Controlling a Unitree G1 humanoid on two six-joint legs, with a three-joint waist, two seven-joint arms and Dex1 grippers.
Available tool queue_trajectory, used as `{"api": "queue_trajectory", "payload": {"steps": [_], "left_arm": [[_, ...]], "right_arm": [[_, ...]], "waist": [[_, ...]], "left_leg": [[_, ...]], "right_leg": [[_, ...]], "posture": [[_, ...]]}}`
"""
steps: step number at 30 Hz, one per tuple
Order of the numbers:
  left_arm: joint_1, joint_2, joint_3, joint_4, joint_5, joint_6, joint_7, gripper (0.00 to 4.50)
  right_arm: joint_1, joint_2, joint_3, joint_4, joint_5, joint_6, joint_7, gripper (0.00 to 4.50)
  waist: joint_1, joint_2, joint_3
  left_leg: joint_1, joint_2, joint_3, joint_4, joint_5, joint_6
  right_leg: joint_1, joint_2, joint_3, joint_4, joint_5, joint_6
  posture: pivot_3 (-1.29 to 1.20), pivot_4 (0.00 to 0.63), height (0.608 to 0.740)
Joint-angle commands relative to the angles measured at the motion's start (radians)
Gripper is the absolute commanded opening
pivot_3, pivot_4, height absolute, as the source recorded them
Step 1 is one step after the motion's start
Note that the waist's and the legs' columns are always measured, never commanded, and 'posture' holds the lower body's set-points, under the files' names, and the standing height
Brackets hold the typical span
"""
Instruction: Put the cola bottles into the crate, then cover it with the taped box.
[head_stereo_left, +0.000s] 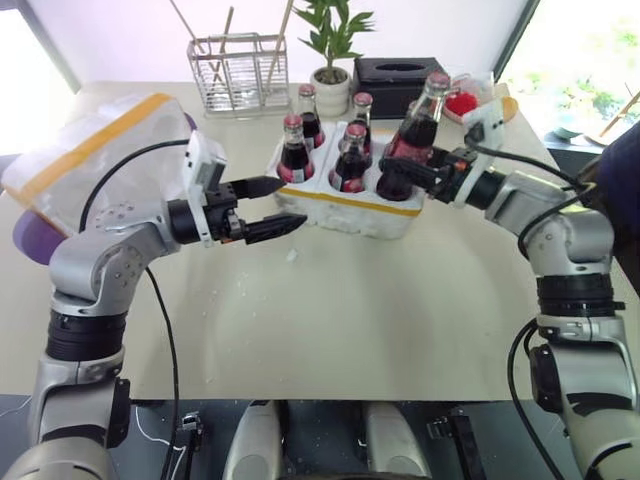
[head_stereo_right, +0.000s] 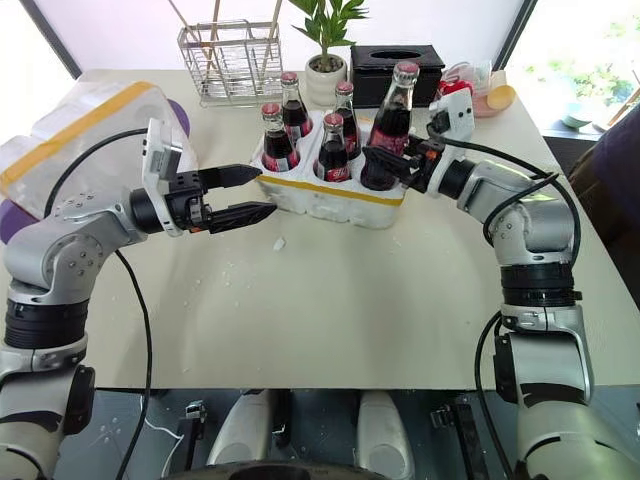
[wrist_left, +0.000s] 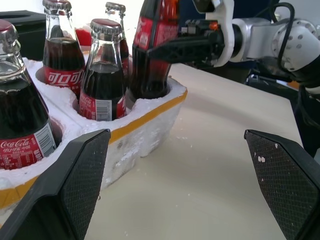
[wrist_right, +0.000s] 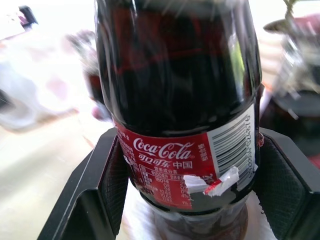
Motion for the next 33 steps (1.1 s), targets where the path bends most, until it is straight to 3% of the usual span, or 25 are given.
{"api": "queue_trajectory", "payload": {"steps": [1, 2, 4, 6, 13, 15, 17, 22, 25, 29, 31, 33], "left_arm": [[-0.03, 0.024, 0.032, -0.046, -0.028, 0.006, 0.001, 4.5], [-0.029, 0.028, 0.038, -0.047, -0.031, 0.007, 0.001, 4.5], [-0.023, 0.039, 0.05, -0.057, -0.035, 0.013, 0.005, 4.5], [-0.015, 0.054, 0.061, -0.065, -0.044, 0.02, 0.007, 4.5], [0.061, 0.196, 0.167, -0.123, -0.109, 0.075, -0.02, 4.5], [0.102, 0.339, 0.329, -0.115, -0.192, 0.169, -0.08, 4.5], [0.191, 0.493, 0.489, -0.068, -0.19, 0.218, -0.176, 4.5], [0.507, 0.727, 0.795, 0.133, 0.018, 0.204, -0.457, 4.5], [0.684, 0.791, 0.926, 0.265, 0.192, 0.115, -0.606, 4.5], [0.799, 0.861, 0.918, 0.566, 0.431, -0.188, -0.654, 4.5], [0.743, 0.904, 0.823, 0.691, 0.443, -0.288, -0.615, 4.5], [0.621, 0.937, 0.652, 0.802, 0.435, -0.369, -0.569, 4.5]], "right_arm": [[0.001, 0.018, -0.003, -0.001, -0.048, -0.07, 0.018, 2.82], [0.007, 0.028, -0.001, 0.013, -0.055, -0.066, 0.015, 2.82], [0.024, 0.045, 0.005, 0.036, -0.074, -0.068, 0.015, 3.92], [0.033, 0.055, 0.002, 0.045, -0.087, -0.076, 0.014, 4.43], [0.076, -0.015, -0.041, -0.073, -0.064, -0.031, 0.061, 4.43], [0.078, -0.148, -0.124, -0.18, 0.022, 0.062, 0.148, 4.43], [0.057, -0.269, -0.205, -0.242, 0.115, 0.156, 0.216, 4.43], [0.028, -0.449, -0.268, -0.259, 0.203, 0.23, 0.362, 4.43], [0.004, -0.495, -0.29, -0.251, 0.24, 0.259, 0.402, 4.43], [0.002, -0.5, -0.298, -0.264, 0.254, 0.258, 0.406, 4.43], [0.009, -0.489, -0.301, -0.283, 0.282, 0.265, 0.424, 4.43], [0.024, -0.475, -0.292, -0.313, 0.3, 0.264, 0.434, 4.43]], "waist": [[-0.001, 0.0, 0.0], [-0.002, 0.0, 0.0], [-0.003, 0.0, 0.0], [-0.005, 0.0, 0.0], [-0.003, 0.0, 0.0], [-0.001, 0.0, 0.002], [-0.002, 0.0, 0.004], [-0.023, 0.0, 0.003], [-0.035, 0.0, 0.003], [-0.044, 0.0, 0.002], [-0.044, 0.0, 0.002], [-0.042, 0.0, 0.002]], "left_leg": [[0.0, 0.0, 0.0, 0.0, 0.0, 0.0], [0.0, 0.001, 0.0, 0.0, 0.0, 0.0], [0.001, 0.001, -0.001, 0.0, 0.0, 0.0], [0.001, 0.001, 0.0, 0.0, 0.0, 0.0], [0.002, 0.001, -0.001, 0.0, 0.0, 0.0], [0.0, 0.001, -0.001, 0.0, 0.0, 0.0], [-0.002, 0.001, -0.001, 0.0, 0.0, 0.0], [0.005, 0.002, 0.002, -0.004, -0.001, 0.0], [0.009, 0.003, 0.003, -0.005, -0.001, -0.001], [0.009, 0.003, 0.002, -0.006, -0.002, -0.004], [0.01, 0.002, 0.006, -0.013, -0.001, -0.004], [0.009, 0.002, 0.01, -0.015, 0.0, -0.004]], "right_leg": [[0.0, 0.0, 0.0, 0.0, 0.0, 0.0], [0.0, 0.001, 0.0, 0.0, 0.0, 0.0], [0.0, 0.001, 0.0, 0.001, 0.0, 0.0], [0.0, 0.001, 0.0, 0.001, 0.0, 0.0], [0.002, 0.001, 0.0, 0.001, 0.0, 0.0], [0.0, 0.001, -0.001, 0.0, 0.0, 0.0], [-0.002, 0.0, -0.001, 0.0, 0.0, 0.0], [0.001, -0.001, -0.001, -0.001, -0.004, -0.006], [0.001, -0.001, -0.002, -0.001, -0.005, -0.011], [-0.004, -0.003, -0.003, -0.002, -0.004, -0.013], [-0.006, -0.009, -0.003, -0.002, -0.004, -0.013], [-0.006, -0.01, -0.003, -0.002, -0.004, -0.013]], "posture": [[0.0, 0.15, 0.74], [0.0, 0.15, 0.74], [0.0, 0.15, 0.74], [0.0, 0.15, 0.74], [0.0, 0.15, 0.74], [0.0, 0.15, 0.74], [0.0, 0.15, 0.74], [0.0, 0.15, 0.74], [0.0, 0.15, 0.74], [0.0, 0.15, 0.74], [0.0, 0.15, 0.74], [0.0, 0.15, 0.74]]}}
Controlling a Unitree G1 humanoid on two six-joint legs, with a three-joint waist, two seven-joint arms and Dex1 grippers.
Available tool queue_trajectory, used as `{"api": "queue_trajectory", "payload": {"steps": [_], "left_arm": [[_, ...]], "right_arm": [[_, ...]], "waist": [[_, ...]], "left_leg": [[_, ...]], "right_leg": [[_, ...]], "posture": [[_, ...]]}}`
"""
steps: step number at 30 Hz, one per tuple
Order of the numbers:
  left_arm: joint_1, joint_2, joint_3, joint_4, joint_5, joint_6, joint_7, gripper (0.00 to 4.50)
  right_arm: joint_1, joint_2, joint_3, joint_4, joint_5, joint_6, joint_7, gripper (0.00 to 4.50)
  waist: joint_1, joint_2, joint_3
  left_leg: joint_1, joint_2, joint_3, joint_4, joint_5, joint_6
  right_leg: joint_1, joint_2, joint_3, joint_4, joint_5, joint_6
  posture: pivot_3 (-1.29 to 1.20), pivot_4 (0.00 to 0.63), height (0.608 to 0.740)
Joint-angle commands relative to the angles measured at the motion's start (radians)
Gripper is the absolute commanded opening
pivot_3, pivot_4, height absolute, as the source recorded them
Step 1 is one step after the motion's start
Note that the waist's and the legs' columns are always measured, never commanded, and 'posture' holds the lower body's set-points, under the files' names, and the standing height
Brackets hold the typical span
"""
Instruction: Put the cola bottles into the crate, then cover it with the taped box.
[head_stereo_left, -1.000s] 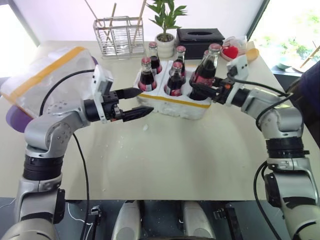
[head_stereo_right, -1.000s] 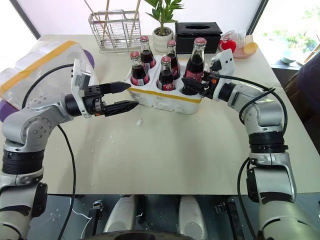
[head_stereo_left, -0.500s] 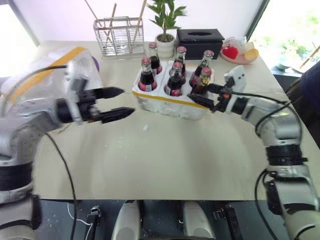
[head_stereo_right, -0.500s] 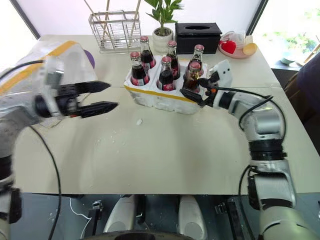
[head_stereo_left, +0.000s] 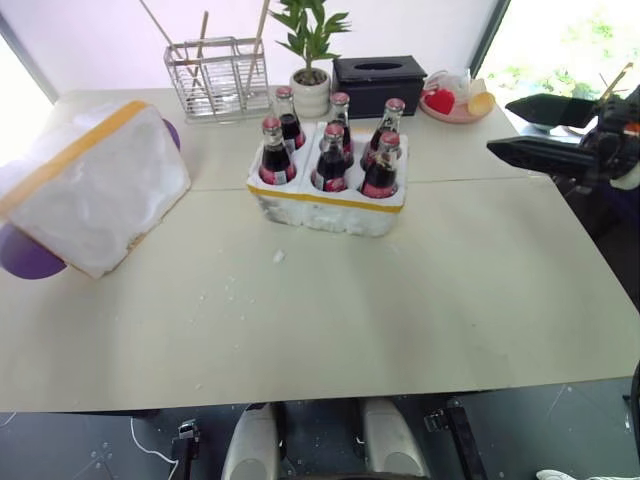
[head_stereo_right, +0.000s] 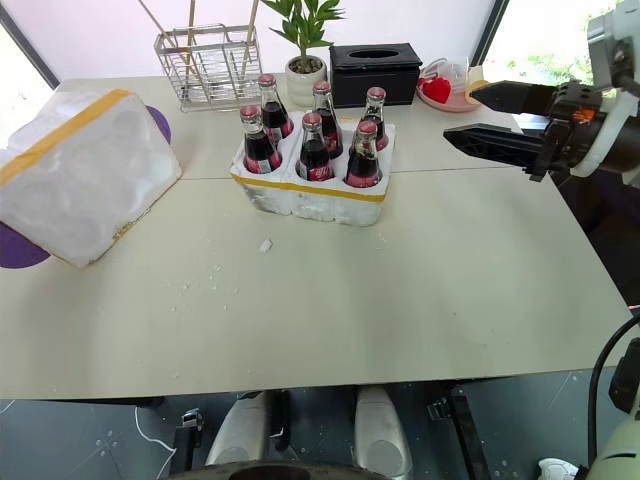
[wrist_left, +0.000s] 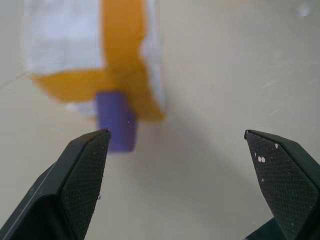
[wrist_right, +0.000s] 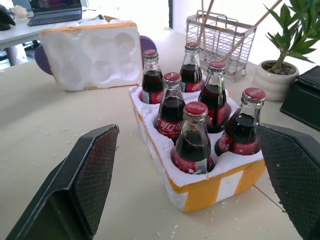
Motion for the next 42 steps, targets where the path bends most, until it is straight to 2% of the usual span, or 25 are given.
{"api": "queue_trajectory", "payload": {"steps": [1, 6, 10, 15, 23, 26, 32, 33, 38, 42], "left_arm": [[-0.18, 0.066, -0.239, 0.146, 0.004, -0.142, 0.059, 4.5], [-0.592, 0.017, -0.622, 0.319, 0.142, -0.257, 0.058, 4.5], [-0.887, -0.068, -0.831, 0.494, 0.308, -0.334, 0.066, 4.5], [-1.101, -0.169, -0.955, 0.663, 0.433, -0.394, 0.126, 4.5], [-1.247, -0.296, -1.017, 0.779, 0.522, -0.424, 0.217, 4.5], [-1.262, -0.318, -1.016, 0.797, 0.53, -0.426, 0.235, 3.75], [-1.26, -0.329, -1.019, 0.804, 0.544, -0.436, 0.228, 0.68], [-1.258, -0.329, -1.018, 0.805, 0.544, -0.44, 0.229, 0.39], [-1.267, -0.323, -1.003, 0.788, 0.532, -0.473, 0.229, 0.36], [-1.299, -0.334, -0.944, 0.736, 0.475, -0.573, 0.313, 0.36]], "right_arm": [[0.0, 0.009, -0.026, -0.071, 0.054, 0.002, 0.019, 4.43], [-0.004, 0.014, -0.03, -0.082, 0.079, 0.025, 0.006, 4.43], [0.004, 0.009, -0.056, -0.097, 0.098, 0.049, -0.027, 4.43], [0.05, 0.001, -0.113, -0.134, 0.133, 0.084, -0.074, 4.43], [0.147, 0.014, -0.193, -0.224, 0.206, 0.128, -0.16, 4.43], [0.154, 0.01, -0.213, -0.232, 0.232, 0.141, -0.187, 4.5], [0.197, -0.006, -0.239, -0.25, 0.247, 0.143, -0.201, 4.5], [0.205, -0.008, -0.243, -0.251, 0.249, 0.142, -0.203, 4.5], [0.266, -0.024, -0.262, -0.242, 0.239, 0.144, -0.204, 4.5], [0.321, -0.047, -0.288, -0.237, 0.215, 0.132, -0.207, 4.5]], "waist": [[0.003, -0.001, 0.0], [0.011, -0.001, -0.001], [0.022, -0.001, -0.001], [0.025, -0.003, -0.001], [0.027, -0.004, -0.001], [0.026, -0.004, -0.001], [0.027, -0.004, -0.001], [0.027, -0.004, -0.001], [0.027, -0.004, -0.002], [0.029, -0.005, -0.002]], "left_leg": [[-0.001, 0.0, 0.0, -0.001, 0.0, 0.0], [-0.01, 0.0, 0.006, 0.001, 0.001, 0.001], [-0.009, 0.002, 0.008, 0.002, 0.001, 0.001], [-0.009, 0.003, 0.007, 0.007, 0.001, 0.001], [-0.01, 0.003, 0.006, 0.014, 0.0, 0.002], [-0.01, 0.003, 0.006, 0.015, 0.0, 0.002], [-0.009, 0.003, 0.005, 0.015, 0.0, 0.002], [-0.009, 0.003, 0.005, 0.015, 0.0, 0.002], [-0.008, 0.003, 0.004, 0.016, 0.0, 0.002], [-0.008, 0.003, 0.003, 0.016, 0.0, 0.002]], "right_leg": [[-0.001, 0.0, 0.0, 0.0, 0.0, 0.0], [-0.011, 0.002, 0.001, 0.003, 0.001, 0.002], [-0.012, 0.004, 0.001, 0.005, 0.004, 0.007], [-0.01, 0.005, 0.001, 0.007, 0.005, 0.009], [-0.006, 0.005, 0.002, 0.007, 0.005, 0.009], [-0.006, 0.005, 0.002, 0.007, 0.005, 0.009], [-0.005, 0.005, 0.001, 0.008, 0.005, 0.009], [-0.004, 0.005, 0.001, 0.008, 0.005, 0.009], [-0.003, 0.005, 0.001, 0.008, 0.005, 0.009], [-0.003, 0.005, 0.001, 0.008, 0.005, 0.009]], "posture": [[0.0, 0.15, 0.74], [0.0, 0.15, 0.74], [0.0, 0.15, 0.74], [0.0, 0.15, 0.74], [0.0, 0.15, 0.74], [0.0, 0.15, 0.74], [0.0, 0.15, 0.74], [0.0, 0.15, 0.74], [0.0, 0.15, 0.74], [0.0, 0.15, 0.74]]}}
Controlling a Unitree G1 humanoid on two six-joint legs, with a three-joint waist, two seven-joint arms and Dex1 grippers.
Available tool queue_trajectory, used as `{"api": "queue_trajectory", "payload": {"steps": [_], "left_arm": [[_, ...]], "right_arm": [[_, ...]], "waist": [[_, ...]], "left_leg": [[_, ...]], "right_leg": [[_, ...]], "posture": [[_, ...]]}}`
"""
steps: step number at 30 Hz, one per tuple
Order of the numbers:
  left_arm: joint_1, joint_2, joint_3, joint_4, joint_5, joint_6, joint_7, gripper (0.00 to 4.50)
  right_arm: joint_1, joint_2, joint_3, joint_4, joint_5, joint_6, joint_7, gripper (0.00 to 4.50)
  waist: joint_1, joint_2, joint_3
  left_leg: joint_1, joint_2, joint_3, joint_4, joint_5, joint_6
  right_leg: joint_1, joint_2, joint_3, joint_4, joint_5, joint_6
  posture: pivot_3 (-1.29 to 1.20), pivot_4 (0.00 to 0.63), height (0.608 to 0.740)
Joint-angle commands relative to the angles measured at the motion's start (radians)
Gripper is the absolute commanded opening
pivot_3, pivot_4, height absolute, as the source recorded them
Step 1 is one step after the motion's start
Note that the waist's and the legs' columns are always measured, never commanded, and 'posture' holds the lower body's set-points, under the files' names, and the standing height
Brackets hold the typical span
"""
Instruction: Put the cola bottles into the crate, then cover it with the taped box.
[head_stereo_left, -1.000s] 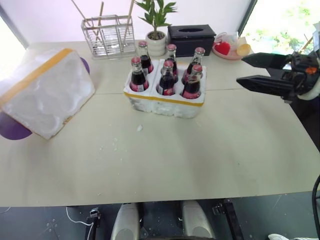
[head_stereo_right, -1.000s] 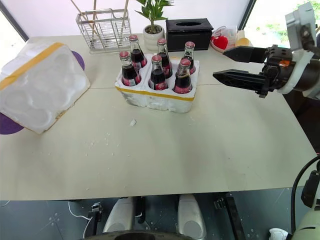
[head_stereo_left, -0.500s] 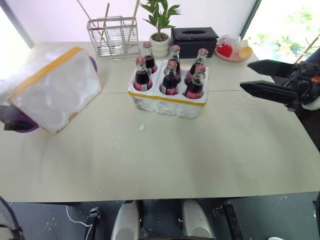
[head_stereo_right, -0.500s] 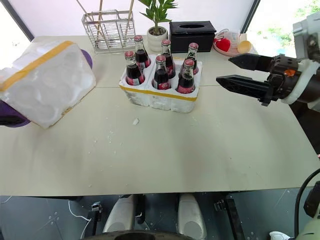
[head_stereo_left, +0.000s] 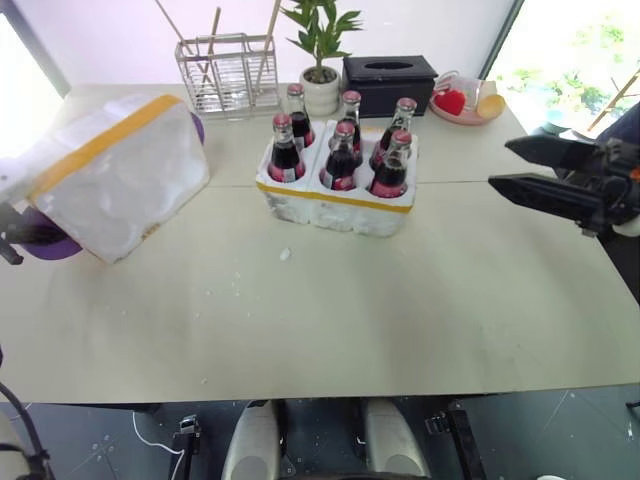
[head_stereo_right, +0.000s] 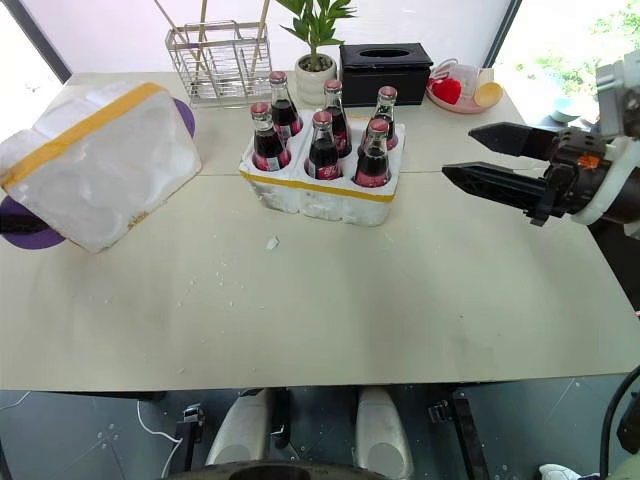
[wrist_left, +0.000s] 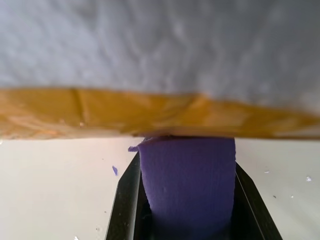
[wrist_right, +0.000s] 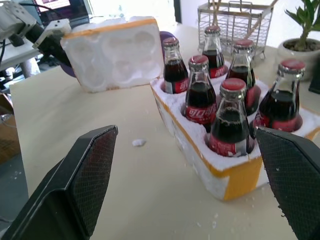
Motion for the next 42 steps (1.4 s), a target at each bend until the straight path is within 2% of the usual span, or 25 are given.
{"api": "queue_trajectory", "payload": {"steps": [1, 5, 8, 11, 16, 18, 24, 29, 35, 42], "left_arm": [[-0.062, -0.002, 0.077, -0.067, -0.064, -0.071, 0.071, 0.36], [-0.101, -0.036, 0.141, -0.144, -0.13, -0.142, 0.122, 0.36], [-0.137, -0.086, 0.177, -0.238, -0.159, -0.235, 0.235, 0.36], [-0.195, -0.211, 0.165, -0.354, -0.144, -0.396, 0.397, 0.36], [-0.242, -0.339, 0.041, -0.326, 0.018, -0.642, 0.617, 0.36], [-0.264, -0.374, -0.036, -0.292, 0.131, -0.724, 0.74, 0.36], [-0.314, -0.441, -0.222, -0.178, 0.366, -0.768, 1.008, 0.36], [-0.334, -0.458, -0.389, -0.132, 0.578, -0.8, 1.28, 0.36], [-0.349, -0.483, -0.475, -0.08, 0.675, -0.811, 1.512, 0.36], [-0.37, -0.506, -0.516, -0.029, 0.707, -0.84, 1.616, 0.36]], "right_arm": [[0.019, -0.033, -0.065, -0.014, -0.019, -0.024, -0.005, 4.5], [0.05, -0.039, -0.086, -0.023, -0.035, -0.038, -0.004, 4.5], [0.075, -0.038, -0.104, -0.028, -0.029, -0.038, -0.001, 4.5], [0.081, -0.025, -0.116, -0.036, -0.008, -0.029, -0.02, 4.5], [0.075, 0.003, -0.111, -0.046, 0.024, -0.024, -0.061, 4.5], [0.084, 0.019, -0.114, -0.059, 0.038, -0.023, -0.08, 4.5], [0.132, 0.053, -0.151, -0.108, 0.087, -0.014, -0.137, 4.5], [0.172, 0.074, -0.185, -0.137, 0.134, -0.008, -0.191, 4.5], [0.202, 0.088, -0.193, -0.155, 0.175, -0.014, -0.236, 4.5], [0.225, 0.091, -0.181, -0.168, 0.185, -0.03, -0.256, 4.5]], "waist": [[0.003, -0.001, 0.0], [0.006, -0.002, 0.0], [0.012, -0.002, 0.0], [0.024, -0.002, 0.0], [0.019, -0.002, -0.001], [0.017, -0.002, -0.001], [0.017, -0.002, 0.0], [0.022, -0.003, -0.001], [0.022, -0.003, -0.001], [0.023, -0.003, -0.001]], "left_leg": [[0.0, 0.0, -0.001, 0.0, 0.0, 0.0], [-0.001, 0.0, -0.001, 0.001, 0.0, 0.0], [0.0, 0.0, -0.001, 0.001, 0.0, 0.0], [0.0, 0.0, -0.001, 0.001, 0.0, 0.0], [0.001, -0.002, -0.003, 0.003, 0.0, 0.0], [0.001, -0.002, -0.003, 0.003, 0.0, 0.0], [0.001, -0.002, -0.003, 0.002, 0.0, 0.001], [0.001, -0.002, -0.004, 0.002, 0.0, 0.001], [0.001, -0.002, -0.004, 0.002, 0.0, 0.001], [0.001, -0.002, -0.004, 0.002, 0.0, 0.001]], "right_leg": [[0.0, 0.0, 0.0, 0.0, 0.0, 0.0], [0.001, 0.0, 0.0, 0.0, 0.0, 0.0], [0.001, 0.0, 0.0, 0.0, 0.001, 0.001], [0.001, 0.0, 0.0, 0.0, 0.002, 0.003], [0.007, 0.0, 0.0, -0.005, 0.004, 0.007], [0.007, 0.0, 0.0, -0.005, 0.004, 0.007], [0.006, 0.001, 0.0, -0.004, 0.005, 0.007], [0.007, 0.001, 0.0, -0.005, 0.005, 0.008], [0.007, 0.001, 0.0, -0.005, 0.005, 0.008], [0.007, 0.001, 0.0, -0.005, 0.005, 0.008]], "posture": [[0.0, 0.15, 0.74], [0.0, 0.15, 0.74], [0.0, 0.15, 0.74], [0.0, 0.15, 0.74], [0.0, 0.15, 0.74], [0.0, 0.15, 0.74], [0.0, 0.15, 0.74], [0.0, 0.15, 0.74], [0.0, 0.15, 0.74], [0.0, 0.15, 0.74]]}}
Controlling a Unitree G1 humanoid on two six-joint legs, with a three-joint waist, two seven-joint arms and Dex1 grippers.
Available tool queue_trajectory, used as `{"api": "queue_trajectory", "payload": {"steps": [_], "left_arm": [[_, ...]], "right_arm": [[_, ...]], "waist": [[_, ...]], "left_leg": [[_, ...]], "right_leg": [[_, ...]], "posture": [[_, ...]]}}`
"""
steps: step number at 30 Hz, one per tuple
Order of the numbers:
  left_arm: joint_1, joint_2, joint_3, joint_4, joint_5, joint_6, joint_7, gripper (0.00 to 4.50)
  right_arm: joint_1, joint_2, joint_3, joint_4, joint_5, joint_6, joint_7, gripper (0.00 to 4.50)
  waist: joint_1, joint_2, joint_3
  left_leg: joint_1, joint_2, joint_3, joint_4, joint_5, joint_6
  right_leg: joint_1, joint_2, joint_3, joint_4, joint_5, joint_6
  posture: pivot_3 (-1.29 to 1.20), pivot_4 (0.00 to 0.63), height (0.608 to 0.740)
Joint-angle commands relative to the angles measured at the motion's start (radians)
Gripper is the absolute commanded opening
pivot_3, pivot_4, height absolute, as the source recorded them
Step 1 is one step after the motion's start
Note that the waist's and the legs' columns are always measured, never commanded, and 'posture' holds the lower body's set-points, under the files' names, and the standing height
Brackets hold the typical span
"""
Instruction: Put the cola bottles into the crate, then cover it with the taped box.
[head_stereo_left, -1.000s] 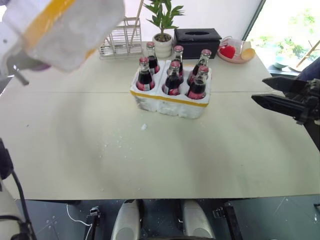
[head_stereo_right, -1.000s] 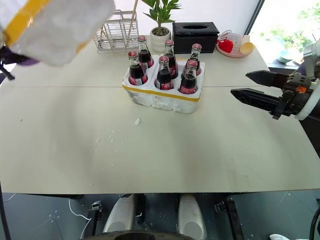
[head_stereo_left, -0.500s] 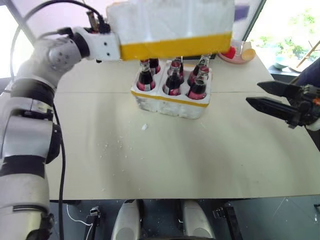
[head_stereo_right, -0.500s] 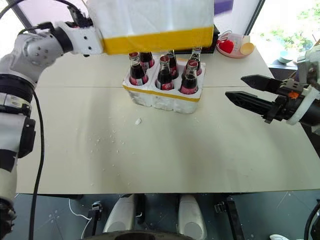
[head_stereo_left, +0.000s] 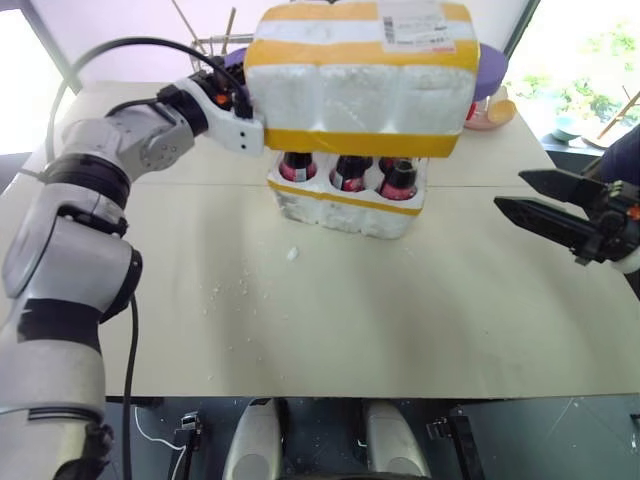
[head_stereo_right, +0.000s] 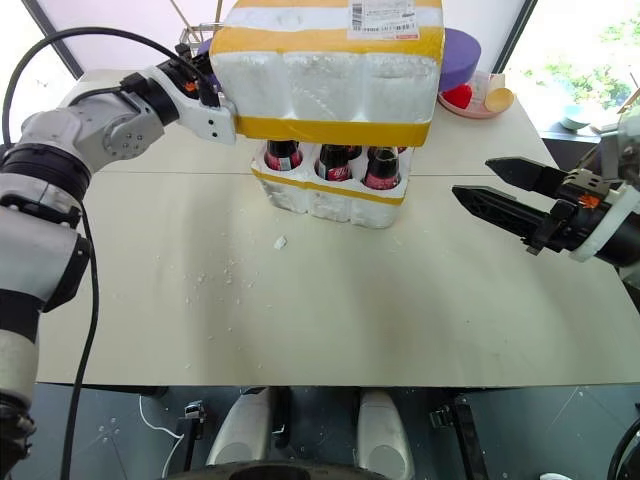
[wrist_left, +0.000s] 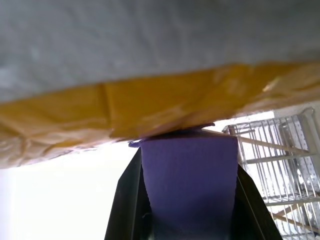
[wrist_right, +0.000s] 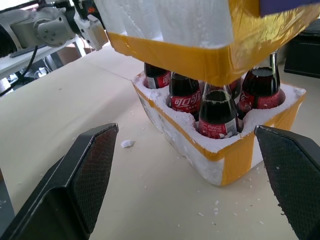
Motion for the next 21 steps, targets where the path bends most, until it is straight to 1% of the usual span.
{"api": "queue_trajectory", "payload": {"steps": [1, 3, 6, 10, 16, 21], "left_arm": [[-0.043, -0.007, -0.031, 0.005, 0.026, -0.035, 0.038, 0.36], [-0.049, -0.011, -0.018, 0.014, 0.006, -0.046, 0.023, 0.36], [-0.044, 0.01, -0.014, 0.01, 0.001, -0.104, 0.041, 0.36], [-0.048, 0.045, -0.012, 0.005, 0.013, -0.169, 0.12, 0.36], [-0.039, -0.009, -0.006, 0.066, -0.004, -0.015, -0.006, 0.36], [-0.028, -0.026, -0.013, 0.071, -0.014, 0.04, -0.037, 0.36]], "right_arm": [[0.001, -0.003, -0.027, -0.024, 0.019, -0.026, -0.005, 4.5], [0.0, -0.003, -0.03, -0.019, 0.022, -0.028, -0.012, 4.5], [0.006, 0.0, -0.032, -0.021, 0.024, -0.034, -0.019, 4.5], [0.02, 0.003, -0.031, -0.026, 0.021, -0.043, -0.018, 4.5], [0.014, 0.0, -0.021, -0.02, 0.021, -0.056, -0.023, 4.5], [0.016, -0.003, -0.02, -0.021, 0.023, -0.063, -0.025, 4.5]], "waist": [[0.0, 0.0, 0.0], [0.001, 0.0, 0.0], [0.0, 0.0, 0.0], [-0.002, 0.0, 0.0], [0.0, 0.0, 0.0], [-0.004, 0.0, 0.0]], "left_leg": [[0.0, 0.0, 0.0, 0.0, 0.0, 0.0], [0.0, 0.0, 0.0, 0.0, 0.0, 0.0], [0.0, 0.0, 0.0, 0.0, 0.0, 0.0], [0.0, 0.0, 0.0, 0.0, 0.0, 0.0], [0.0, 0.0, 0.0, 0.0, 0.0, 0.0], [0.001, 0.0, 0.0, 0.001, 0.0, 0.0]], "right_leg": [[0.0, 0.0, 0.0, 0.0, 0.0, 0.0], [0.0, 0.0, 0.0, 0.0, 0.0, 0.0], [0.0, 0.0, 0.0, 0.0, 0.0, 0.0], [0.0, 0.0, 0.0, 0.0, 0.0, 0.0], [0.001, 0.0, 0.0, 0.0, 0.0, 0.0], [0.001, 0.0, 0.0, 0.0, 0.0, 0.0]], "posture": [[0.0, 0.15, 0.74], [0.0, 0.15, 0.74], [0.0, 0.15, 0.74], [0.0, 0.15, 0.74], [0.0, 0.15, 0.74], [0.0, 0.15, 0.74]]}}
